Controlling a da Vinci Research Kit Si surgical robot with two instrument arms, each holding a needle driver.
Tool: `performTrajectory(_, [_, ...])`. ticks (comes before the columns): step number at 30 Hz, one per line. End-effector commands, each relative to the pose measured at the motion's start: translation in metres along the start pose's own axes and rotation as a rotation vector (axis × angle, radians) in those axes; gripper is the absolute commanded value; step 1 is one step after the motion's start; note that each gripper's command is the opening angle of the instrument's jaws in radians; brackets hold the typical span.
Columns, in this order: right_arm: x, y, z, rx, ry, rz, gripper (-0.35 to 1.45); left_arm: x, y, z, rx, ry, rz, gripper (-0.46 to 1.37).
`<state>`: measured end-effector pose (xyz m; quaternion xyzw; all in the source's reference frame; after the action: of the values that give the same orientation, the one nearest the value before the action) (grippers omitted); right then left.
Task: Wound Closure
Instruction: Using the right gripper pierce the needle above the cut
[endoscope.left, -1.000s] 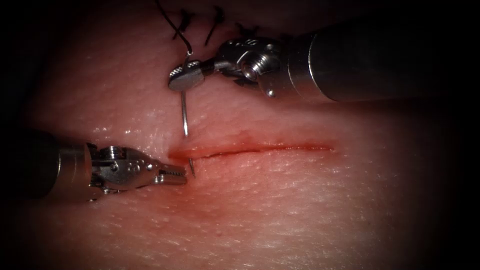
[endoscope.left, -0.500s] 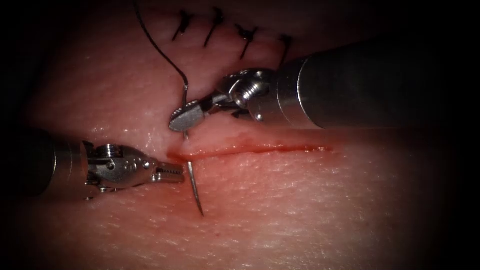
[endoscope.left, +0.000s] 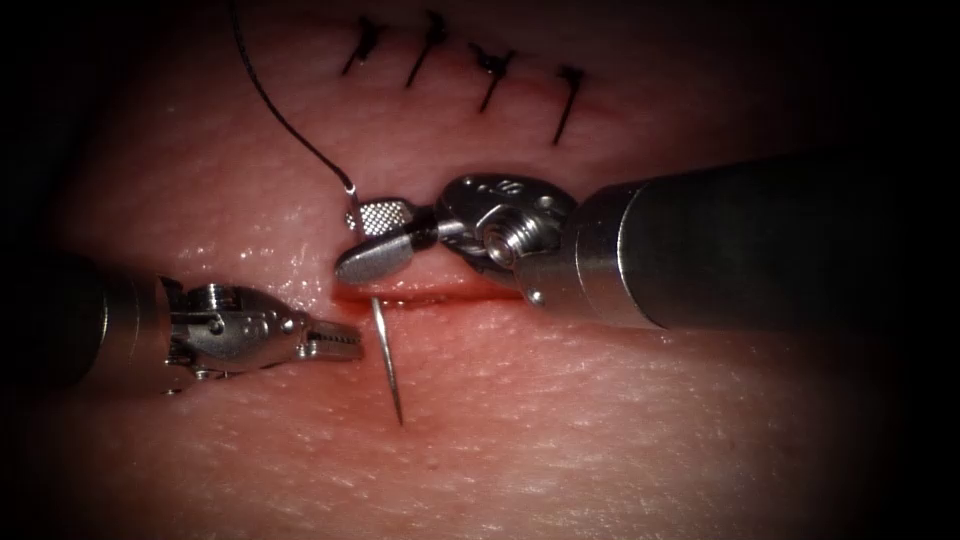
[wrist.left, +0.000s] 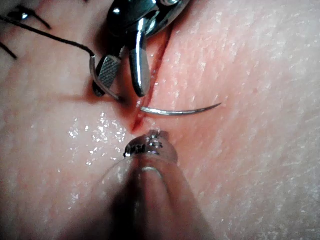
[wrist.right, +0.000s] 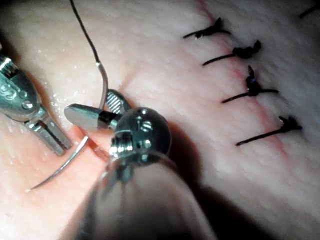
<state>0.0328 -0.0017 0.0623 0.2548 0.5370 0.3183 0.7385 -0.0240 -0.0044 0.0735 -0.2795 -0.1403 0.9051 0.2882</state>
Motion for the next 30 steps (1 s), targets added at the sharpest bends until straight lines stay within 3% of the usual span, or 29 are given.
performTrajectory(1, [-0.0002, 0.0004, -0.0002, 0.007, 0.001, -0.006, 1.43, 0.0000, 0.0000, -0.0001, 0.000, 0.000, 0.000, -0.08])
performTrajectory(6, [0.0001, 0.0017, -0.0012, 0.011, 0.075, -0.076, 1.37, 0.0000, 0.0000, -0.0001, 0.000, 0.000, 0.000, -0.08])
performTrajectory(8, [0.0003, 0.0018, -0.0013, 0.025, 0.102, -0.090, 1.29, 0.0000, 0.0000, -0.0001, 0.000, 0.000, 0.000, -0.08])
performTrajectory(9, [0.0005, 0.0018, -0.0013, 0.052, 0.114, -0.113, 1.14, 0.0000, 0.0000, -0.0001, 0.000, 0.000, 0.006, -0.08])
performTrajectory(20, [0.0018, 0.0022, 0.0001, 0.040, 0.148, -0.116, 1.12, 0.0000, 0.0002, -0.0001, 0.001, 0.000, 0.005, -0.09])
performTrajectory(23, [0.0019, 0.0026, 0.0004, 0.036, 0.149, -0.116, 1.01, 0.0000, 0.0002, -0.0002, 0.001, 0.000, 0.010, -0.10])
performTrajectory(26, [0.0019, 0.0028, 0.0006, 0.037, 0.149, -0.118, 0.73, 0.0000, 0.0003, -0.0002, 0.001, 0.000, 0.010, -0.10])
performTrajectory(27, [0.0018, 0.0029, 0.0007, 0.063, 0.144, -0.122, 0.13, 0.0000, 0.0003, -0.0002, 0.001, -0.001, 0.009, -0.10])
performTrajectory(28, [0.0017, 0.0030, 0.0008, 0.091, 0.140, -0.132, -0.35, 0.0000, 0.0003, -0.0002, 0.001, -0.001, 0.009, -0.10])
performTrajectory(30, [0.0016, 0.0030, 0.0008, 0.109, 0.136, -0.089, -0.35, 0.0001, 0.0003, -0.0003, 0.001, -0.001, 0.015, -0.10])
